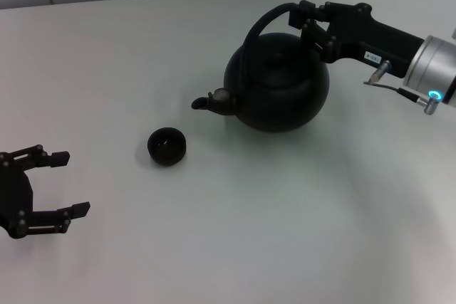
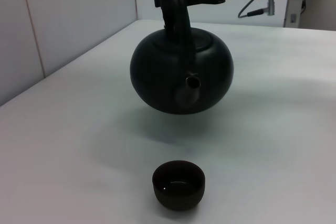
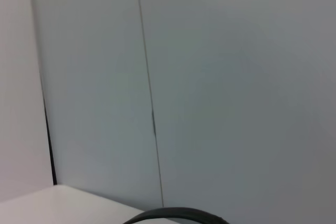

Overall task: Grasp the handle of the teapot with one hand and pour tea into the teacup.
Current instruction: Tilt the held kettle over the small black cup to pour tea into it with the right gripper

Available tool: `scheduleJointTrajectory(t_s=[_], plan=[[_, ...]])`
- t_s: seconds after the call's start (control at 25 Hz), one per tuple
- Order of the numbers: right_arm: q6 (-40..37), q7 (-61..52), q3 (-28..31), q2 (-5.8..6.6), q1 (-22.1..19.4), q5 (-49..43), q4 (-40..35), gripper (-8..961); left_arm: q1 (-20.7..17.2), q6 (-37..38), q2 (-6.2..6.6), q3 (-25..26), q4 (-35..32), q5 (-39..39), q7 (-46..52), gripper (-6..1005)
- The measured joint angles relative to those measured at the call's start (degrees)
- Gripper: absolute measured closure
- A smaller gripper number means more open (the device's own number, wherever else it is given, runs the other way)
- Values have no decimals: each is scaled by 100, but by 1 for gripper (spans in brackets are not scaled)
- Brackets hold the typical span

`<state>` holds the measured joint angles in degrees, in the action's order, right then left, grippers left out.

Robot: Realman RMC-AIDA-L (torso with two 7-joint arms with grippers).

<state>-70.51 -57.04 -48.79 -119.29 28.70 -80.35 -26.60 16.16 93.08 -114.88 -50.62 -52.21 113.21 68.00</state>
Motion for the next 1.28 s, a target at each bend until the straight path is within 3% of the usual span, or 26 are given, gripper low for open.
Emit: scheduleJointTrajectory(t_s=[0.44, 1.28], plan=[[652, -140, -1091, 0, -21, -16, -896, 773, -28, 0, -19, 0, 0, -1, 28, 127], [1008, -273, -1541, -5, 79, -244, -1558, 801, -18, -88, -44, 0, 0, -1, 29, 127]])
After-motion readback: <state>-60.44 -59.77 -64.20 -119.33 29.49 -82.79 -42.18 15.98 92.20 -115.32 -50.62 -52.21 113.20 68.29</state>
